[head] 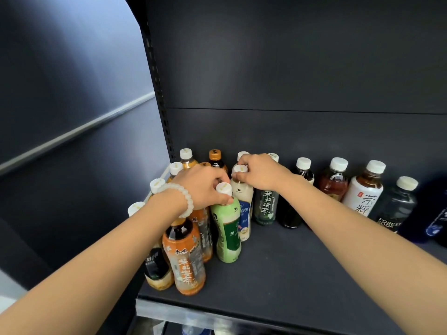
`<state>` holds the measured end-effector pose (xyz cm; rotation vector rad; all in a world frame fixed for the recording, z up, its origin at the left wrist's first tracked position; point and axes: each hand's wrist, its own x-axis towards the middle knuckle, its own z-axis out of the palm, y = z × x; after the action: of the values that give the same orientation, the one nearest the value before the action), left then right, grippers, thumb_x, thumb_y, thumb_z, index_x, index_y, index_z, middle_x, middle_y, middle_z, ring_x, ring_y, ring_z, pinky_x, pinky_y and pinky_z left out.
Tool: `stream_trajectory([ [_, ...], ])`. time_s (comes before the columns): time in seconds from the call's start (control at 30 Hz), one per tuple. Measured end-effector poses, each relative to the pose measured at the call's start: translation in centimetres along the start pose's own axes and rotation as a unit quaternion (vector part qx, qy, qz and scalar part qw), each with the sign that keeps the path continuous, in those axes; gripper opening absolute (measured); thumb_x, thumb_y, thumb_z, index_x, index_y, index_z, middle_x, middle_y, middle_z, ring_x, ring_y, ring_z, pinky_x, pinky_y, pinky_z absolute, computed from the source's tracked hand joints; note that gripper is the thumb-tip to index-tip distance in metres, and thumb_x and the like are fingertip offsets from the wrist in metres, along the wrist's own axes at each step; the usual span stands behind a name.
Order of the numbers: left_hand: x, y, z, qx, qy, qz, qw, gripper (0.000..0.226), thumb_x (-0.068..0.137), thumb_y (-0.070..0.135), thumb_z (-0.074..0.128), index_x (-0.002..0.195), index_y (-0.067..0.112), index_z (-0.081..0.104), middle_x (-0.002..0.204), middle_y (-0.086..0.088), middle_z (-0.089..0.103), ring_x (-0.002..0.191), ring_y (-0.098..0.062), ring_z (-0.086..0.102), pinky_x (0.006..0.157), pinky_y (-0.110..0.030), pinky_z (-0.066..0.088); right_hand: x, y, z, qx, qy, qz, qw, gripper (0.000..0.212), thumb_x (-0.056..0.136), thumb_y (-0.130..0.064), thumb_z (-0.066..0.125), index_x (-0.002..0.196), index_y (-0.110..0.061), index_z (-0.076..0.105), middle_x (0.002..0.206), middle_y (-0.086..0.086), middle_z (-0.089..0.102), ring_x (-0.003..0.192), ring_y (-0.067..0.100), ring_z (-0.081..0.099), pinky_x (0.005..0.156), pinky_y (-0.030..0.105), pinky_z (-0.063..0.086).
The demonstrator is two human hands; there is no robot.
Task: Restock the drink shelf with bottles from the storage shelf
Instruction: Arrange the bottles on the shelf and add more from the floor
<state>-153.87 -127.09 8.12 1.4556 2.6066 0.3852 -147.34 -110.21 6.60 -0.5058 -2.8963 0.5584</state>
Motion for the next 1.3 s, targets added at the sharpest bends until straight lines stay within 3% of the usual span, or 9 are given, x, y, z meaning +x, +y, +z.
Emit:
stream_trajectory([
  [0.27,-0.1,-0.6,0.2,-0.032,-0.006,0.037,0.999,0.031,0.075,0.043,0.074,0.103,0.046,0.061,0.105,0.010,0.065,0.100,-0.015,0.057,0.088,-0.042,0.049,0.0,0.2,0.0,0.011,-0.007,0.002,1.000,0.032,0.087,-0.046,0.059,0.106,-0.021,0.059,0.098,0.005,0.062,0.092,0.023,0.059,0.083,0.041,0.051],
  [0.47,0.8,-0.4,0.7,-0.043,-0.005,0.048,0.998,0.036,0.079,0.036,0.073,0.112,0.040,0.061,0.111,0.011,0.063,0.106,-0.015,0.055,0.093,-0.041,0.047,-0.3,0.3,-0.2,0.012,-0.015,0.000,1.000,0.033,0.087,-0.042,0.057,0.113,-0.020,0.060,0.102,0.005,0.063,0.096,0.024,0.059,0.087,0.043,0.050],
  [0.57,0.8,-0.8,0.9,-0.053,0.013,0.029,0.998,0.045,0.080,0.031,0.071,0.121,0.034,0.053,0.102,0.016,0.060,0.103,-0.012,0.056,0.093,-0.039,0.048,-0.3,0.5,0.0,0.016,-0.015,0.002,1.000,0.035,0.088,-0.045,0.055,0.115,-0.022,0.057,0.098,0.001,0.060,0.095,0.022,0.058,0.085,0.041,0.050],
  [0.73,0.7,-0.8,1.2,-0.032,0.051,-0.032,0.998,0.042,0.073,0.053,0.070,0.104,0.032,0.053,0.096,0.012,0.062,0.093,-0.013,0.059,0.086,-0.039,0.050,-0.4,0.7,0.3,0.032,-0.016,-0.004,0.999,0.038,0.091,-0.045,0.053,0.120,-0.021,0.053,0.094,-0.001,0.056,0.095,0.020,0.055,0.085,0.037,0.048],
  [0.83,0.6,-0.4,1.1,-0.012,0.047,-0.041,0.998,0.035,0.074,0.055,0.069,0.096,0.031,0.056,0.088,0.010,0.064,0.089,-0.015,0.060,0.083,-0.040,0.051,-0.5,0.7,0.2,0.034,-0.021,-0.008,0.999,0.038,0.092,-0.043,0.052,0.122,-0.020,0.052,0.096,0.000,0.056,0.096,0.020,0.054,0.087,0.037,0.047],
  [1.3,0.0,0.8,1.1,0.018,0.062,-0.010,0.998,0.036,0.075,0.054,0.069,0.102,0.032,0.060,0.090,0.012,0.067,0.092,-0.010,0.061,0.082,-0.038,0.052,-0.3,0.9,0.4,0.034,-0.037,-0.015,0.999,0.037,0.094,-0.043,0.049,0.119,-0.017,0.052,0.097,0.005,0.057,0.095,0.024,0.055,0.087,0.039,0.047],
])
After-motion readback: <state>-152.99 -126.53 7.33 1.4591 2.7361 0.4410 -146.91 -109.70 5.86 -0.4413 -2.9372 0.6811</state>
